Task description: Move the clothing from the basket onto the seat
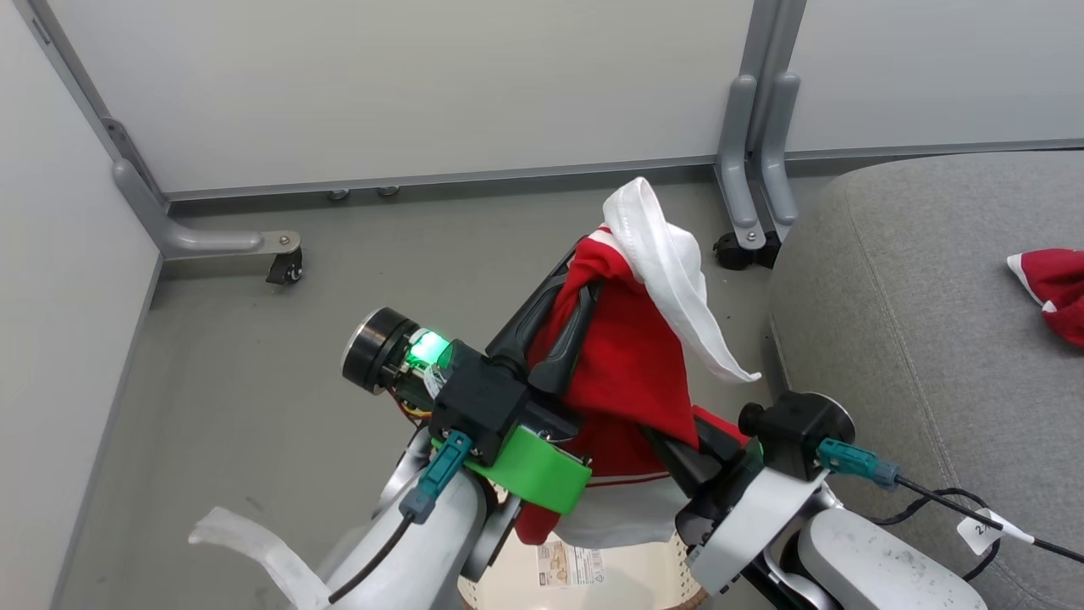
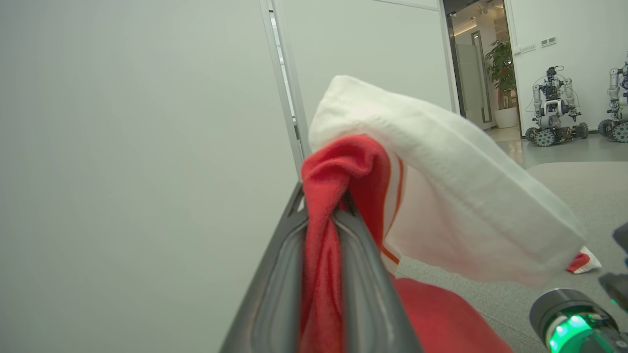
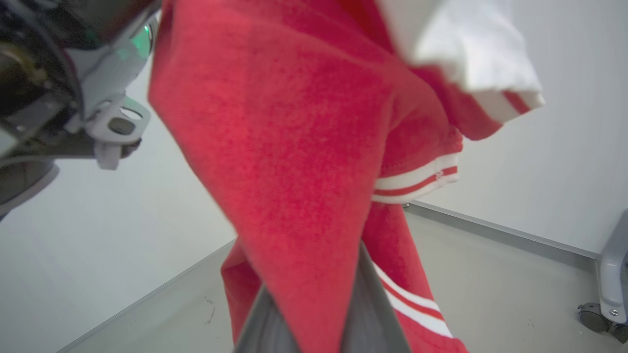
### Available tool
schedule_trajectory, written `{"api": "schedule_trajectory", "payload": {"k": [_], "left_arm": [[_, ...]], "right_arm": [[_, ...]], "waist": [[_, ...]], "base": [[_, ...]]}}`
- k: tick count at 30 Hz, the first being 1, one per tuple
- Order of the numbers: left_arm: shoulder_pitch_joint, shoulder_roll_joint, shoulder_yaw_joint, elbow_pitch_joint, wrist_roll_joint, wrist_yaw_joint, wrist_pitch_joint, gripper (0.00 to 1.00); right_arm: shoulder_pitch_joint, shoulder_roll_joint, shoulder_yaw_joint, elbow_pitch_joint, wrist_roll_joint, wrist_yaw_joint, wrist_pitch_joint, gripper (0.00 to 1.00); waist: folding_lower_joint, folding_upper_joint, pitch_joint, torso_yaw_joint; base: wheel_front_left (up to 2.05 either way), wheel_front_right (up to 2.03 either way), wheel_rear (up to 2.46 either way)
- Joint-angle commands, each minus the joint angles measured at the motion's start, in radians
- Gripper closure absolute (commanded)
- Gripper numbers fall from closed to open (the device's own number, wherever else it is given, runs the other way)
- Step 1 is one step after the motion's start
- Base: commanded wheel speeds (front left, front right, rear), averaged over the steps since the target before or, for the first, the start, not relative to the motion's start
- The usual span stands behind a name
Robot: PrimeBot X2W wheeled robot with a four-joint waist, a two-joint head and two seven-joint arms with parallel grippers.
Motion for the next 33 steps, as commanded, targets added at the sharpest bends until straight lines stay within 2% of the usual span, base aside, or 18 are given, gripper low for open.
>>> {"api": "schedule_trajectory", "payload": {"k": [1, 25, 33], "left_arm": [[0.011, -0.002, 0.002, 0.003, 0.002, -0.004, 0.000, 1.00], [0.004, -0.014, -0.007, -0.028, 0.011, -0.020, 0.000, 1.00], [0.012, -0.016, -0.004, -0.032, 0.012, -0.013, 0.000, 1.00]], "right_arm": [[0.011, -0.001, -0.005, -0.004, -0.005, 0.000, -0.003, 1.00], [0.015, -0.001, 0.010, 0.006, -0.001, 0.000, -0.003, 1.00], [0.012, 0.000, 0.011, -0.002, -0.012, 0.000, -0.003, 1.00]], "waist": [[0.0000, 0.0000, -0.001, 0.000], [0.0000, 0.0000, -0.013, 0.004], [0.0000, 0.0000, -0.019, 0.004]], "base": [[0.00, 0.00, 0.00], [0.00, 0.00, 0.00], [0.00, 0.00, 0.00]]}}
